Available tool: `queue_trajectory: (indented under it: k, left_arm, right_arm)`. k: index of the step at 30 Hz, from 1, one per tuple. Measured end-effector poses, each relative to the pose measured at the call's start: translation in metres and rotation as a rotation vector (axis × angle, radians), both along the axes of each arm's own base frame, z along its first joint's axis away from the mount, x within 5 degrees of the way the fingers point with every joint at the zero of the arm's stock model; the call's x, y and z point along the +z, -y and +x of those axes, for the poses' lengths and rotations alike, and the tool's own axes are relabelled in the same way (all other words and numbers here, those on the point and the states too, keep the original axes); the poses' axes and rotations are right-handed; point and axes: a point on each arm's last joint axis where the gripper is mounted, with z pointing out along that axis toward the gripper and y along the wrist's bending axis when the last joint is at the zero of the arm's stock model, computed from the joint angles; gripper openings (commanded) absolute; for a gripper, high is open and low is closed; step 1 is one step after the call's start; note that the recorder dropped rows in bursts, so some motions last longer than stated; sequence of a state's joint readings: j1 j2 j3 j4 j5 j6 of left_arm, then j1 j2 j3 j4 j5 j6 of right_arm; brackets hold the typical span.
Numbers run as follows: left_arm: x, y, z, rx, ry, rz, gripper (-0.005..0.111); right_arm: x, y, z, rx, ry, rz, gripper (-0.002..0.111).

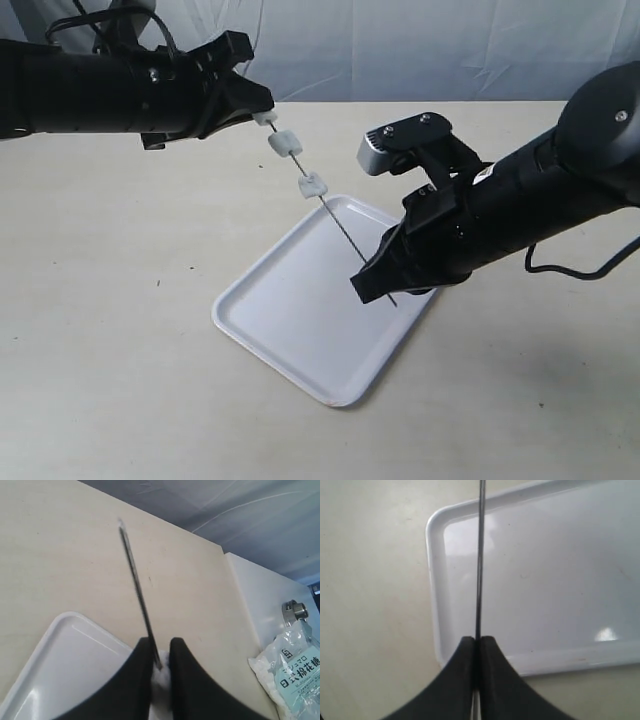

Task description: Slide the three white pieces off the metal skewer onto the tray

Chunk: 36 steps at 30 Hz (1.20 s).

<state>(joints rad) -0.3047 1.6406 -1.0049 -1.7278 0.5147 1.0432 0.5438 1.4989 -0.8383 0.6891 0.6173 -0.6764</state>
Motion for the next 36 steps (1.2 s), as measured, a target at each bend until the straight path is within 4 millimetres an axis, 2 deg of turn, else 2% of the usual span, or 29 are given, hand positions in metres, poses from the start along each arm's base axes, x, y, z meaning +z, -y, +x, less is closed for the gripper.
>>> queue_trajectory:
  k: [6, 14, 22, 33, 36]
  left_arm:
    - [0.002, 0.004, -0.001, -0.024, 0.012, 0.008, 0.0]
    - [0.0, 0.003, 0.001, 0.018, 0.003, 0.027, 0.0]
    - [0.0, 0.004, 0.001, 0.024, 0.003, 0.038, 0.0]
    - [0.001, 0.005, 0.0, 0.01, 0.016, 0.038, 0.0]
    - [0.001, 0.005, 0.0, 0.004, 0.017, 0.035, 0.0]
  right_arm:
    - [0.004, 0.006, -0.002, -0.008, -0.001, -0.067, -0.001]
    - [0.018, 0.012, -0.008, -0.02, 0.025, -0.081, -0.001]
    - [0.017, 0.018, -0.014, -0.017, -0.042, -0.152, -0.001]
    - [0.016, 0.019, -0.013, -0.021, -0.025, -0.169, -0.001]
    - [0.016, 0.019, -0.013, -0.02, -0.024, -0.17, 0.005]
